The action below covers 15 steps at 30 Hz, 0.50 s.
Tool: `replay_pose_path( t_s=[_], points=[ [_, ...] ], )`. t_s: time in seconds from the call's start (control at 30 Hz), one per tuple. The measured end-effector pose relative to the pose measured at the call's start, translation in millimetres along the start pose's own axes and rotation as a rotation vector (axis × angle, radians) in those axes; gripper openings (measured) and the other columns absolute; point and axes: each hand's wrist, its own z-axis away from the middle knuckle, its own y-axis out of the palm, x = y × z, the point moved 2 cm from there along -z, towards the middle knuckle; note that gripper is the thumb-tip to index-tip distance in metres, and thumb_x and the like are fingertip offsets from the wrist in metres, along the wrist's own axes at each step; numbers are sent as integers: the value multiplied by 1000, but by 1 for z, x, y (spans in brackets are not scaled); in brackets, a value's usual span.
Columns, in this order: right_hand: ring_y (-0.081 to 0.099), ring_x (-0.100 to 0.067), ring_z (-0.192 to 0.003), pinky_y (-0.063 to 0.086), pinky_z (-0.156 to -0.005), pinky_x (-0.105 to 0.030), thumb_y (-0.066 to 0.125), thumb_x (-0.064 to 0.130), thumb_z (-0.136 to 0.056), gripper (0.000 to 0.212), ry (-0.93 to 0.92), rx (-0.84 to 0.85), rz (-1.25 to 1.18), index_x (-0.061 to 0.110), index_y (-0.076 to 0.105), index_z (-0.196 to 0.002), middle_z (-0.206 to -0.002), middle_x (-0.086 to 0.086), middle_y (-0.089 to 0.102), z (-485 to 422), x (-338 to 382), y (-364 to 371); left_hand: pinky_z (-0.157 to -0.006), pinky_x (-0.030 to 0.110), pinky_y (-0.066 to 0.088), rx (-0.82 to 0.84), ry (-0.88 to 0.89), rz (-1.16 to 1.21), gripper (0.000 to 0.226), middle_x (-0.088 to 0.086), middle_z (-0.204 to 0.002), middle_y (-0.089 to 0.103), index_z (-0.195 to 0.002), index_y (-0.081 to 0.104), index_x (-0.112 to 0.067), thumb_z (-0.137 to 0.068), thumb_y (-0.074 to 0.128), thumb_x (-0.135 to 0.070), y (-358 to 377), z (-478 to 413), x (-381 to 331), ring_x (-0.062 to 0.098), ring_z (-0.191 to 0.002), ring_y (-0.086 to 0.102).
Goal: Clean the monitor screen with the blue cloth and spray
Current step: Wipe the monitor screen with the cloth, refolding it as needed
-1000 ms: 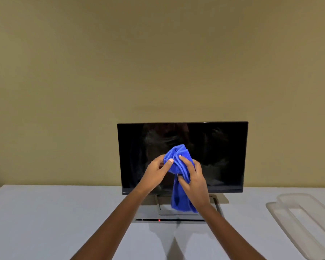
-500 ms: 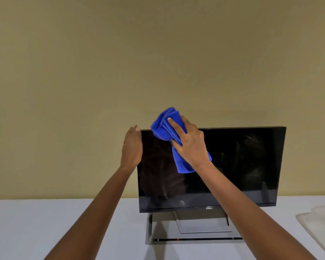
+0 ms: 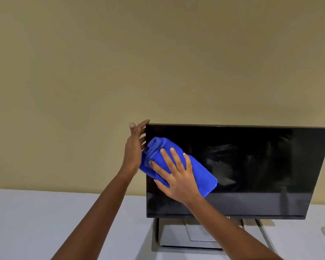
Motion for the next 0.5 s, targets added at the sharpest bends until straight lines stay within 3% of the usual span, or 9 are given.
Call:
replay_pose_path(
  t_s=[0.1,0.23,0.33,0.4,0.5],
  points=[
    [34,-24,-132,29,-102,-48,49,52,-83,56,-133,61,49,37,37,-136,-144,-1,34,30,16,11,-81,17,47,3,20,-14,65,-2,-113,60,-117,55,-29,-93,-3,-48,-2,-3,2,11,-98,61],
    [37,-21,-130,32,-100,-45,53,52,-80,57,-353,168,76,38,40,-134,-142,4,45,61,22,16,-85,24,46,1,4,-8,69,-3,-108,61,-111,57,-30,-92,-7,-48,-5,-4,-1,15,-99,60],
    [45,-16,-129,45,-97,-41,61,55,-74,63,-507,234,74,40,43,-132,-140,11,50,68,16,8,-87,28,46,9,-18,0,71,-4,-109,62,-108,59,-33,-91,-8,-50,-7,-2,-4,17,-100,60],
    [46,-15,-128,49,-94,-39,66,57,-69,66,-499,199,60,41,46,-130,-139,13,50,56,6,-1,-83,24,45,25,-35,5,73,-6,-109,62,-108,58,-35,-90,-10,-52,-9,0,-5,15,-99,59],
    [35,-23,-130,35,-97,-48,65,53,-70,66,-262,49,31,40,46,-131,-143,8,40,16,-21,-17,-82,25,44,40,-74,16,76,-2,-117,60,-112,57,-33,-89,-12,-54,-9,1,-7,20,-103,56]
  ],
)
